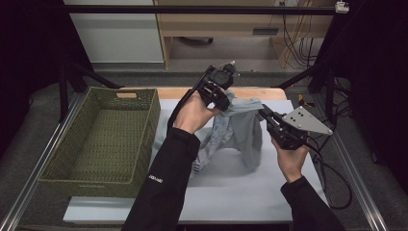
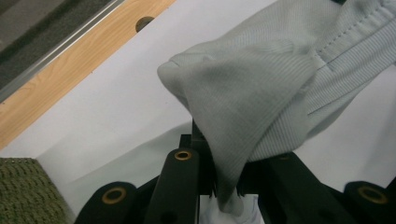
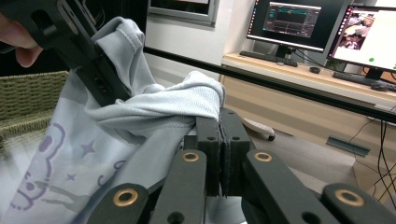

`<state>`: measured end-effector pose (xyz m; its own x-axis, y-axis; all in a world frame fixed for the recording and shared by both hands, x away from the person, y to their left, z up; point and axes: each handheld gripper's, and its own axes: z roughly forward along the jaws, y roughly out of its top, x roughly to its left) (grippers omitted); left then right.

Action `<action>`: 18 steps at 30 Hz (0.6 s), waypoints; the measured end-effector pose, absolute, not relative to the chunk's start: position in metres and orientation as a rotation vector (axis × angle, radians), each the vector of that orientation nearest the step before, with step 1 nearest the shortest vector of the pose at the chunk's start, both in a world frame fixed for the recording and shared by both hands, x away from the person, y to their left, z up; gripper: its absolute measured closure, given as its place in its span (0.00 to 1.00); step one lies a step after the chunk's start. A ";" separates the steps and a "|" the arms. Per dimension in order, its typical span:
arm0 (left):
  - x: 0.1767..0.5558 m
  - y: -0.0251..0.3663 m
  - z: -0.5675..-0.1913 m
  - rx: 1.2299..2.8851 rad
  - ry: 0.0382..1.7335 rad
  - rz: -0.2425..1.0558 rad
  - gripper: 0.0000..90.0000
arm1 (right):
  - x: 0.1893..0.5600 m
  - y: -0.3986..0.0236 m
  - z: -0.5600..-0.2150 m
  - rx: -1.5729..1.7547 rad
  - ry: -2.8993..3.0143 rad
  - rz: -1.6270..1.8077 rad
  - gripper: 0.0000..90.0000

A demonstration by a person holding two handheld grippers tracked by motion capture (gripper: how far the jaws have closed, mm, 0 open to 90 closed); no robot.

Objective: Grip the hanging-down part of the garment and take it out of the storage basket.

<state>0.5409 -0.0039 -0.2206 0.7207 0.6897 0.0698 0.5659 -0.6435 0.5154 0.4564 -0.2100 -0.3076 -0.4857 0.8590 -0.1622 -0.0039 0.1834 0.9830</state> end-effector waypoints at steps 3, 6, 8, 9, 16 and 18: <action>0.542 -0.002 -0.224 2.463 0.974 0.373 0.89 | 0.457 -0.208 -0.317 0.808 1.732 1.397 0.98; 0.545 0.002 -0.228 2.480 0.980 0.373 0.89 | 0.456 -0.207 -0.337 0.821 1.803 1.445 0.97; 0.546 0.003 -0.231 2.485 0.986 0.375 0.89 | 0.454 -0.204 -0.346 0.823 1.840 1.465 0.96; 0.546 0.003 -0.232 2.490 0.989 0.376 0.89 | 0.454 -0.204 -0.346 0.823 1.840 1.465 0.96; 0.549 0.008 -0.241 2.531 0.986 0.390 0.89 | 0.449 -0.192 -0.370 0.824 1.923 1.581 0.66; 0.550 0.012 -0.245 2.518 0.999 0.387 0.89 | 0.446 -0.191 -0.370 0.830 1.917 1.588 0.57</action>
<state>0.5495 0.0115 -0.2453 0.7060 0.7002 0.1058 0.5889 -0.6635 0.4615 0.4461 -0.1915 -0.3704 -0.6821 0.7313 -0.0037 0.1324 0.1284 0.9828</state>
